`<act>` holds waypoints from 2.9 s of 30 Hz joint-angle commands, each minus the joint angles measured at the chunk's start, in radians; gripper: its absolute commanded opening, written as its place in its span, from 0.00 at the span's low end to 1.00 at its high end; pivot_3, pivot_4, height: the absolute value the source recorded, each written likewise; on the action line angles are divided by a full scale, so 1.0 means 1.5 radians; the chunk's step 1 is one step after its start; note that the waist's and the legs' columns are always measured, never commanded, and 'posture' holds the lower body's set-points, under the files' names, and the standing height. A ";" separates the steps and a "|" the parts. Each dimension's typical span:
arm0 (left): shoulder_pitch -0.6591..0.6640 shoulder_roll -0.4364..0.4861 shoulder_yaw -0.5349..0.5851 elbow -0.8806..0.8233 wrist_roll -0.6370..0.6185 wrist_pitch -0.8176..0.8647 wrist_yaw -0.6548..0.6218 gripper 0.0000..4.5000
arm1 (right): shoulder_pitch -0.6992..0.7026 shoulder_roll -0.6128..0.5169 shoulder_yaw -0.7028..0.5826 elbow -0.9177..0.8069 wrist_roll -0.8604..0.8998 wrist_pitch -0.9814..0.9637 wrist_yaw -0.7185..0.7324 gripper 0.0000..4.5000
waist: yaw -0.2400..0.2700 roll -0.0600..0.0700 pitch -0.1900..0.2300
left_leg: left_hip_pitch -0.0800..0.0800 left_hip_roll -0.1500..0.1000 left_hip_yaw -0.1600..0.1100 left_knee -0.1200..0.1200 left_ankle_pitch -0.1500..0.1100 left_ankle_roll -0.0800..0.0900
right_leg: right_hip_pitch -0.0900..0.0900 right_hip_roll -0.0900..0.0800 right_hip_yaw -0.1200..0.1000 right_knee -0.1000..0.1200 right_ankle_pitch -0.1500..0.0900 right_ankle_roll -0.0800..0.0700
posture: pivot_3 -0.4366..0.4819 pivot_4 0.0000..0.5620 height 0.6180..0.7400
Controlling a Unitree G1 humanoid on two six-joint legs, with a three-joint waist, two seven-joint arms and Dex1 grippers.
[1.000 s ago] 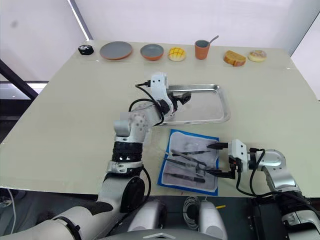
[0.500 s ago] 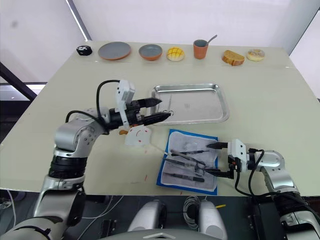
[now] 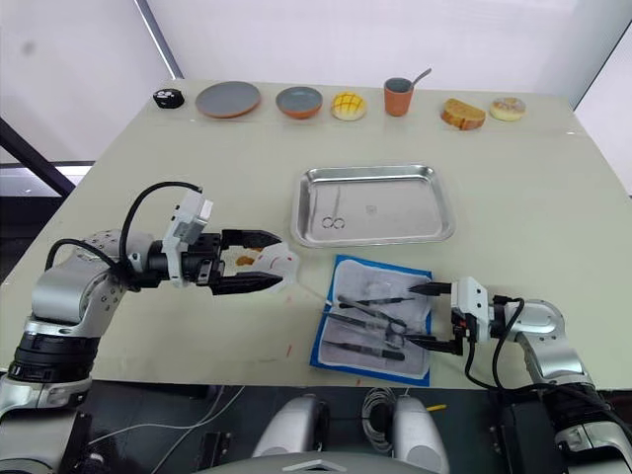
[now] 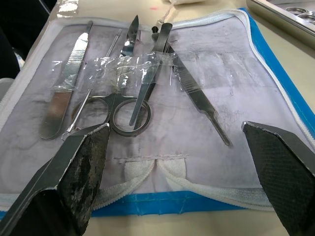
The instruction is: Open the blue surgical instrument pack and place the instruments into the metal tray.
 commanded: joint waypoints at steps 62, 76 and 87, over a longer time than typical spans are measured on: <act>-0.228 -0.237 -0.333 0.202 0.325 -0.197 0.013 0.66 | 0.108 0.027 0.011 -0.014 -0.019 0.026 -0.042 1.00 | 0.003 -0.001 0.001 | 0.000 0.001 -0.001 0.002 0.000 0.000 | 0.000 0.007 0.001 0.002 -0.001 -0.001 | 0.48 0.27 1.00; -0.278 -0.278 -0.306 0.267 0.301 -0.187 0.026 0.66 | 0.108 0.028 0.012 -0.021 -0.019 0.031 -0.044 1.00 | 0.001 -0.001 0.001 | 0.000 0.000 -0.001 0.002 0.000 0.000 | 0.000 0.008 0.001 0.002 -0.001 -0.001 | 0.48 0.27 1.00; -0.298 -0.288 -0.325 0.331 0.362 -0.243 0.059 0.66 | 0.110 0.031 0.015 -0.030 -0.020 0.031 -0.049 1.00 | 0.000 -0.001 0.001 | 0.000 0.000 -0.001 0.002 0.000 0.000 | 0.000 0.008 0.001 0.002 -0.001 -0.001 | 0.48 0.27 1.00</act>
